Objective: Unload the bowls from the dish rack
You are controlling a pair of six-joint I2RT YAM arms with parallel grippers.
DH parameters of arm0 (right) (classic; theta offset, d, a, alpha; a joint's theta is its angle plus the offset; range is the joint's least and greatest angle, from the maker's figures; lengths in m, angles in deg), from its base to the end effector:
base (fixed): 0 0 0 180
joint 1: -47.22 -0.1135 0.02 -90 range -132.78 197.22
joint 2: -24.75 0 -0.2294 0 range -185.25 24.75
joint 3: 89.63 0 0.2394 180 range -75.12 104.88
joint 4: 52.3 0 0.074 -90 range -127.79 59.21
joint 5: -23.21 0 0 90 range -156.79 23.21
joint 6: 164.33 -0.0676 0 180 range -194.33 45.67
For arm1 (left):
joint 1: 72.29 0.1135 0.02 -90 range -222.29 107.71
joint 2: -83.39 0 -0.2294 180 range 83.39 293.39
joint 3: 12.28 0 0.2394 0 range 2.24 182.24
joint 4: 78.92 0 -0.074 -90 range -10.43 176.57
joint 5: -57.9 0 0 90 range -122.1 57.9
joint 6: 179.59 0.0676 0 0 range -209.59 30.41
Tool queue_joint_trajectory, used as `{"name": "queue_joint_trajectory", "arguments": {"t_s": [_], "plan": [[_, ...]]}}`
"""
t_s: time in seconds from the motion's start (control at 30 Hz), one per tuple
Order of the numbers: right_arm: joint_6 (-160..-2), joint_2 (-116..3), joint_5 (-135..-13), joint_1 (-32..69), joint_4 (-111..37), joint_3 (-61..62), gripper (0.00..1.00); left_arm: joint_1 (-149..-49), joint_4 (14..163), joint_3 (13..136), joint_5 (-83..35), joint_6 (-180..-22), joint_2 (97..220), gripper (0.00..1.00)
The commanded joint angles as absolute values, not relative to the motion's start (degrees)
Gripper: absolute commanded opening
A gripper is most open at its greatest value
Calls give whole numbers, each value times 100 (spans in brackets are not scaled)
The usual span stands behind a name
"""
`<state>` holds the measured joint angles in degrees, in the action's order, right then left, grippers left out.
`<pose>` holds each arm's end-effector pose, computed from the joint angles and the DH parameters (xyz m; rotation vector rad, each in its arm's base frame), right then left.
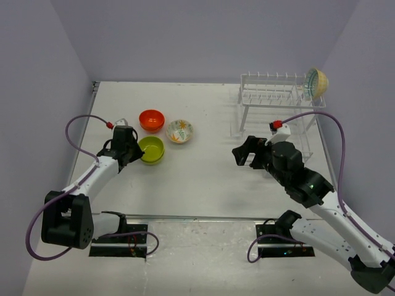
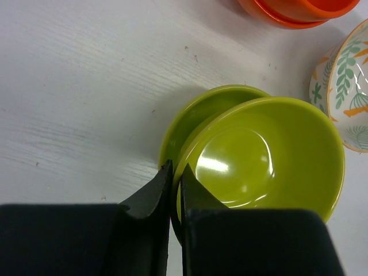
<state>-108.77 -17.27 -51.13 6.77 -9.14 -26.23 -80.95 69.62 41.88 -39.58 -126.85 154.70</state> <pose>0.1653 0.1170 0.3027 0.0802 1.9823 0.5978 0.2668 -0.0317 0.1544 -0.6556 2.3300 -0.2109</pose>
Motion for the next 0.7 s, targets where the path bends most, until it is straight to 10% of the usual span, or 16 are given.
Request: {"name": "queue_joint_trajectory", "arguments": {"t_s": [0.0,0.67], "plan": [[-10834,-1752,-5106,687,-1177,-2669,97,-8116,7250,4399,-4001,-12502,15484,8],[-10659,-1910,-5150,688,-1239,-2616,98,-8116,6574,4987,-3693,-12343,14511,63]]}}
